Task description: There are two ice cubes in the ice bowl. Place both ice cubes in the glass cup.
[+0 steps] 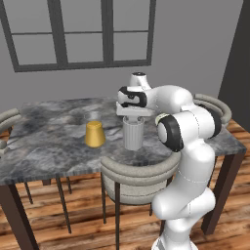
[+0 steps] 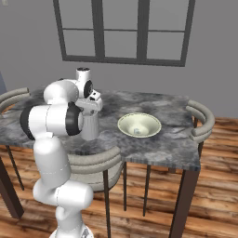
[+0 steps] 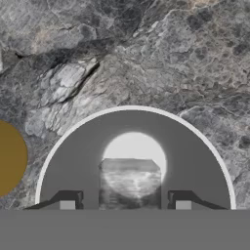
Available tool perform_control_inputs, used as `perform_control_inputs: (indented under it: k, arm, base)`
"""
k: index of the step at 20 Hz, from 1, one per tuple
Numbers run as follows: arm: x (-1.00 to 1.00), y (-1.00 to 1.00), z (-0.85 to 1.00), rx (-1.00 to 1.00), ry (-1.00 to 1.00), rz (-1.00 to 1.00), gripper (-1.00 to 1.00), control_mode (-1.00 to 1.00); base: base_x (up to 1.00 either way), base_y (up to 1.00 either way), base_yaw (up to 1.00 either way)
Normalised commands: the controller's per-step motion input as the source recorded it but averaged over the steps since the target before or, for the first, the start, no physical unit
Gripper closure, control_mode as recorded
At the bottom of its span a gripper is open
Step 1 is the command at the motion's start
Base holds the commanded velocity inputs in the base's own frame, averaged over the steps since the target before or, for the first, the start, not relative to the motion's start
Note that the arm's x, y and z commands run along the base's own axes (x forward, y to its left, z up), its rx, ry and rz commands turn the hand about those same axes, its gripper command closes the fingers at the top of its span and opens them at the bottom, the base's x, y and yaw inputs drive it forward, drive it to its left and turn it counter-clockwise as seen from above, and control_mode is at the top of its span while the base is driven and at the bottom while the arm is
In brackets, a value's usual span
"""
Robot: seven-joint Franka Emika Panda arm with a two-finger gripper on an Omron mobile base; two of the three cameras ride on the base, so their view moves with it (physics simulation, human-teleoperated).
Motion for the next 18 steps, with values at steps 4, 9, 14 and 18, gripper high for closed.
perform_control_inputs:
  k: [4,9,14,18]
  arm:
    - [0.00,0.00,0.49,0.00,-0.13,0.00,-1.00,-1.00]
    - [0.00,-0.20,0.44,0.00,-0.08,-0.01,-1.00,-1.00]
    - [0.00,-0.89,0.00,0.00,0.00,-0.02,-1.00,-1.00]
    - [0.05,-0.92,0.00,0.00,0.03,-0.08,-1.00,-1.00]
  base:
    - [0.00,0.00,0.00]
    - [0.00,0.00,0.00]
    - [0.00,0.00,0.00]
    - [0.00,0.00,0.00]
